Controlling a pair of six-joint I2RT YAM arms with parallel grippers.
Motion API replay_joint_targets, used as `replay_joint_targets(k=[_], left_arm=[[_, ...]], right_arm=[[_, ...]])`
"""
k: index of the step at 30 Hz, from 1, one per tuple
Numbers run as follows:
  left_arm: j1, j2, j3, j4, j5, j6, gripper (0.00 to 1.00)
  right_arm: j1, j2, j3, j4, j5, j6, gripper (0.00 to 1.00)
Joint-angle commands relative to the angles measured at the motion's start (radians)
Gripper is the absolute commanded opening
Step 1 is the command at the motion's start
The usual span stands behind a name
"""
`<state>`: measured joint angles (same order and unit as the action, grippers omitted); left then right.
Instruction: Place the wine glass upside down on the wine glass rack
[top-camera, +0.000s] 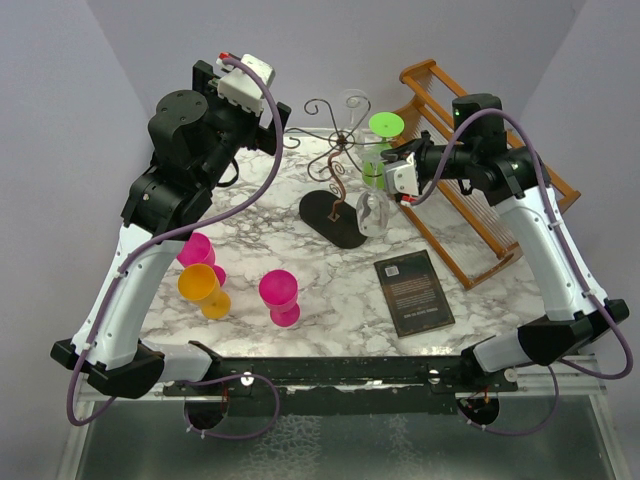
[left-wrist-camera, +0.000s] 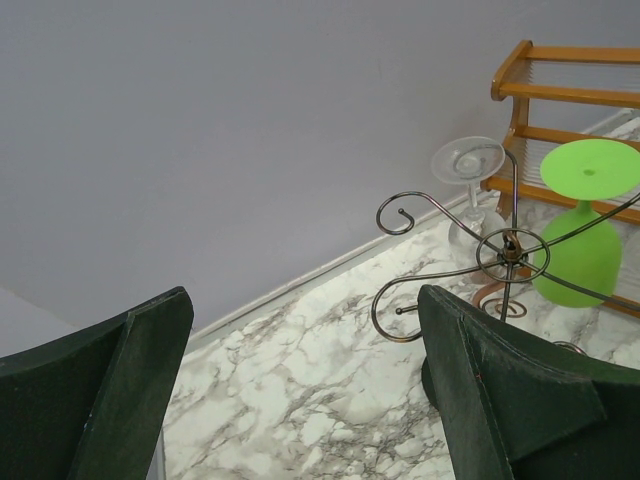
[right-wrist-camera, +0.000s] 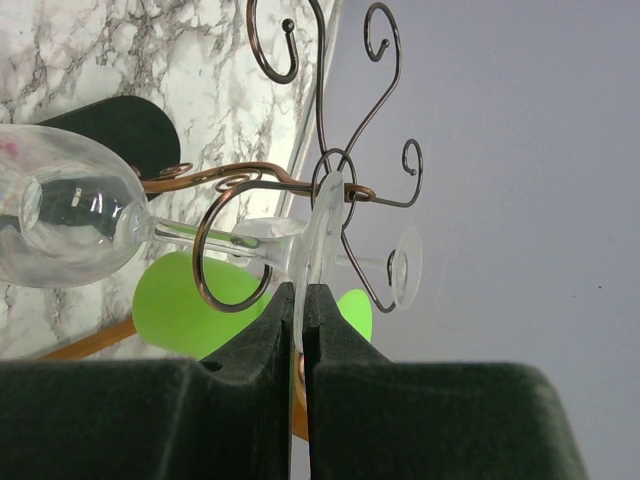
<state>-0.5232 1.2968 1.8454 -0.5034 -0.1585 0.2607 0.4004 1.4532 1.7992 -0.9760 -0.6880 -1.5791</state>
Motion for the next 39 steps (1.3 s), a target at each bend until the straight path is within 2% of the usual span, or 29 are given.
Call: replay_joint_targets(k=[1,6,19,39], left_arm=[[0.006,-0.013,0.005,0.016,0.010,0.004,0.98],[0.006,-0.015,0.004,0.014,0.015,0.003,0.98],[0.008,-0.014,0.009,0.012,0.016,0.010,0.98],[0.009,-0.040,-0.037,0.001,0.001,0.048,0.98]], right_arm=[[0.008,-0.043,-0.021,0.030,0.024,0.029,0.01],[0.008,-0.055,-0.046,0.052,0.080,0.037,0.01],[0.008,-0.042,-0.079,0.079,0.107,0.028,0.02],[0.008,-0.061,-0.117,0.061,0.122,0.019,0.18]])
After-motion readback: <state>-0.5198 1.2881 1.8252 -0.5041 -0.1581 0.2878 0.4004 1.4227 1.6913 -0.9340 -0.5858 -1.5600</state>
